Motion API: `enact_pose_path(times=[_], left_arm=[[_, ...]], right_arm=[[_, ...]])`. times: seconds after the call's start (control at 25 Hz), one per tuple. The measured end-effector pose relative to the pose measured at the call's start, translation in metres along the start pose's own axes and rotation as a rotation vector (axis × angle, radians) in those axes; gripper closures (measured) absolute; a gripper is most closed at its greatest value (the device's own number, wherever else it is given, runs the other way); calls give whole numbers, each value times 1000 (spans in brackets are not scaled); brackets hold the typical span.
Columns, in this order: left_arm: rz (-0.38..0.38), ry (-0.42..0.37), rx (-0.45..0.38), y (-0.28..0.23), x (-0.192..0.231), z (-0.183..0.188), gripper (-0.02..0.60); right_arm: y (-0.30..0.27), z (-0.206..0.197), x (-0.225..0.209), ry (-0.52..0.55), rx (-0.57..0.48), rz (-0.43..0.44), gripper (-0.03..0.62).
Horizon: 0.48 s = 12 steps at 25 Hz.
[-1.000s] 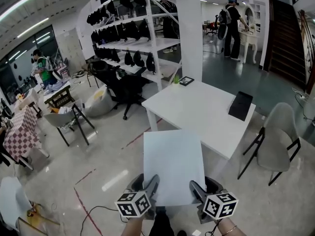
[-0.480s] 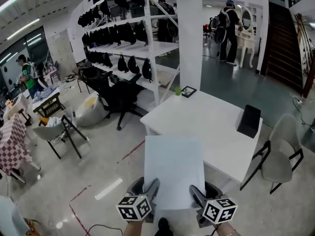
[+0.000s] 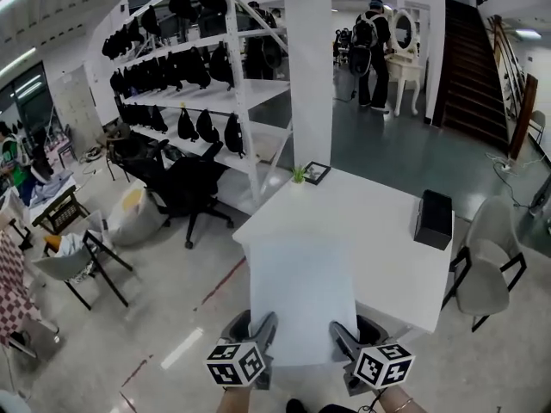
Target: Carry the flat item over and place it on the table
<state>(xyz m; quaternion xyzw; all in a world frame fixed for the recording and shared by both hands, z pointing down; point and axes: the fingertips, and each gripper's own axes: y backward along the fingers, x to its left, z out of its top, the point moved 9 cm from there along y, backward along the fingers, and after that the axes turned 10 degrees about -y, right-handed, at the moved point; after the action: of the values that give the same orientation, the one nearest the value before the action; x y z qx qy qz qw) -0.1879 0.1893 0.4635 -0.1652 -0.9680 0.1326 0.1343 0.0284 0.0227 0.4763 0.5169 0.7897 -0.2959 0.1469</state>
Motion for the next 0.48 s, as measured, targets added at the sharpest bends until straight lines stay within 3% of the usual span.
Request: enact_pose_path(times=[0.48], left_arm=[[-75,-9,38,-99,27,29,314]], right_arm=[[-64,40,-31,-25,-40,-80,338]])
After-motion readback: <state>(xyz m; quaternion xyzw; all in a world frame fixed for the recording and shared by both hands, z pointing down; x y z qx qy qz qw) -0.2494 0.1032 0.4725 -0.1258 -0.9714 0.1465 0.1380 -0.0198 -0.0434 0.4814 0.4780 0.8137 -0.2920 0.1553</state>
